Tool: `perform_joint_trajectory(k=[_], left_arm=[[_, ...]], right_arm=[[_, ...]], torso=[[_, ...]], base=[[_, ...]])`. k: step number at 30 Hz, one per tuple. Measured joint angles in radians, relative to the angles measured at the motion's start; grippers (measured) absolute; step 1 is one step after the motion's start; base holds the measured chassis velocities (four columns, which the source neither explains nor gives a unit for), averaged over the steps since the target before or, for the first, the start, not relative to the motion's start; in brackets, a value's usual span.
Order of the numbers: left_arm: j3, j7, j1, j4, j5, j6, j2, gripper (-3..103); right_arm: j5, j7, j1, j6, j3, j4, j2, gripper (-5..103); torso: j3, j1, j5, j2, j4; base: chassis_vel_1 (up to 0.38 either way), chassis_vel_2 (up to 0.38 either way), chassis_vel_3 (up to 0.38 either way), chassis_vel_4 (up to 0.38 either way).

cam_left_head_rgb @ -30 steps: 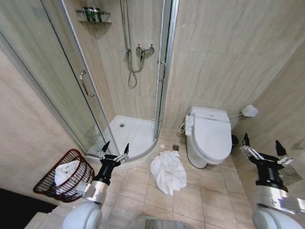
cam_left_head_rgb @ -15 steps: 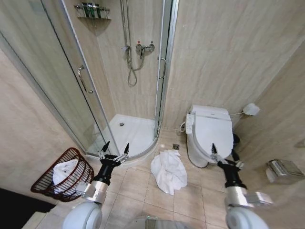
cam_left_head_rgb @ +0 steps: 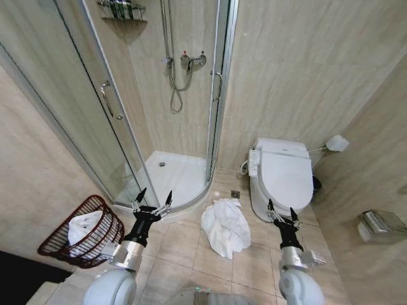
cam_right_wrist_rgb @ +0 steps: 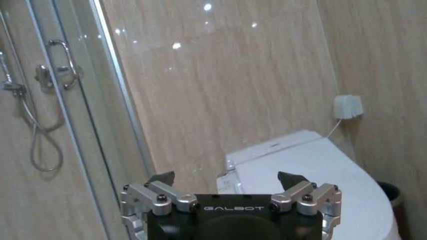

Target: Discard the used towel into the hamper.

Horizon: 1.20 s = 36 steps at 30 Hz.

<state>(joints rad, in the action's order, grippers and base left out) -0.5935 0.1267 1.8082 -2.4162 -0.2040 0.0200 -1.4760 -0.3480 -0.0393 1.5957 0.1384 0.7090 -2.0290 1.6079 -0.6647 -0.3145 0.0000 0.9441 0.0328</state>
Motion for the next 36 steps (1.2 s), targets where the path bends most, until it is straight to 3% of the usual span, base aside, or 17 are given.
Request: perform_joint_trajectory(k=[12,26,30,36], left_arm=[[0.0,0.0,0.0,0.0,0.0,0.0,0.0,100],[0.0,0.0,0.0,0.0,0.0,0.0,0.0,100],[0.0,0.0,0.0,0.0,0.0,0.0,0.0,100],[0.0,0.0,0.0,0.0,0.0,0.0,0.0,100]], right_arm=[[0.164,0.0,0.01,0.061,-0.027,-0.013,0.002,100],[0.156,-0.002,0.219,0.081,-0.092,-0.049,0.001,100],[0.137,-0.006,0.268,0.116,-0.048,-0.05,-0.015,100],[0.031,-0.006,0.302,0.15,0.1,-0.032,-0.136,100]], torso=[[0.033,0.026,0.0,-0.059,-0.0001],[0.07,0.053,0.0,-0.123,0.0],[0.08,0.061,0.0002,-0.141,-0.0001],[0.098,0.074,0.0002,-0.171,-0.0001]], base=[[0.0,0.0,0.0,0.0],[0.0,0.0,0.0,0.0],[0.0,0.0,0.0,0.0],[0.0,0.0,0.0,0.0]])
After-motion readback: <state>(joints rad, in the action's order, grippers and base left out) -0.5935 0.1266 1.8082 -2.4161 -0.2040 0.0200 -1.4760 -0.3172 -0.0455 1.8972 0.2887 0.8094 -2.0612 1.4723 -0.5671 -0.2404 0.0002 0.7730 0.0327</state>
